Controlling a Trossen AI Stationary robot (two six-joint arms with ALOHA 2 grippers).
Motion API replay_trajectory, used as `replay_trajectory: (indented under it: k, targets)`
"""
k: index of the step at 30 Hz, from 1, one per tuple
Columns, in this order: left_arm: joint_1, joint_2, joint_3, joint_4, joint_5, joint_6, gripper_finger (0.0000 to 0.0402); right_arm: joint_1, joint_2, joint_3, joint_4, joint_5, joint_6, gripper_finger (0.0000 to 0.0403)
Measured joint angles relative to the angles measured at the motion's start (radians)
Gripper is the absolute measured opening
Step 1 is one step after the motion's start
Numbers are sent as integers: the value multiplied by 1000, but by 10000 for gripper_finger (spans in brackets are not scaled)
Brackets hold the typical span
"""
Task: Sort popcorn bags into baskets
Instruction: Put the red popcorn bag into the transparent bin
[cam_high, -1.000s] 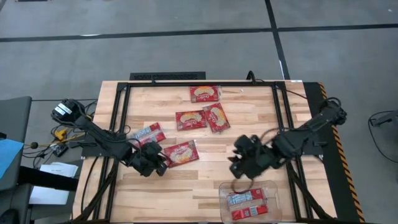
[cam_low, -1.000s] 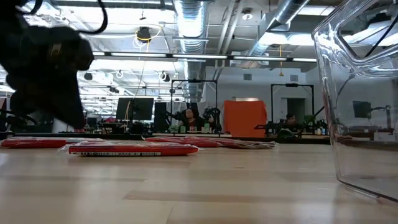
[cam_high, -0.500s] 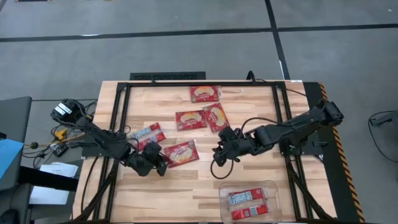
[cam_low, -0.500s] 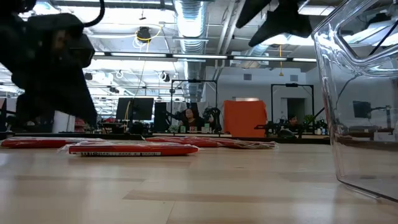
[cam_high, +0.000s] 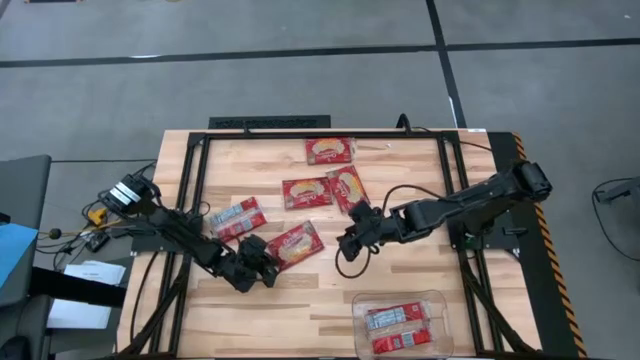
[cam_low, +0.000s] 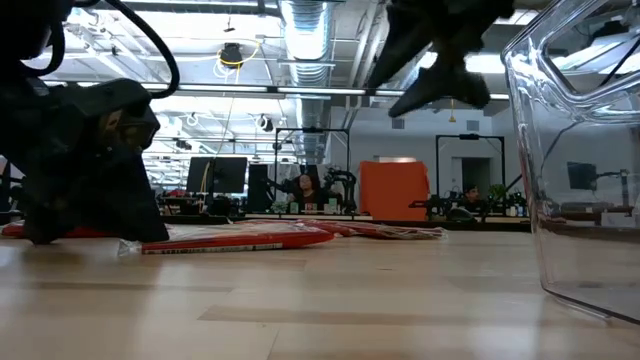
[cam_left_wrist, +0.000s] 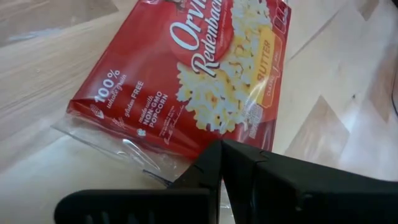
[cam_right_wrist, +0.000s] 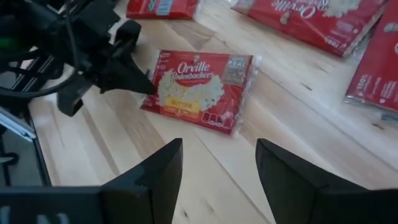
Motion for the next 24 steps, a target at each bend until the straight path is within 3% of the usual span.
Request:
replay_trajectory:
  k: [4, 11, 24]
  targets:
    - [2, 3, 0, -11, 10, 1, 0, -46, 1, -77, 155, -76, -31, 237]
    - [7, 4, -1, -29, 31, -10, 0, -123, 164, -131, 412, -223, -39, 267]
    - [18, 4, -2, -34, 44, -10, 0, -198, 447, 6, 449, -334, -85, 286]
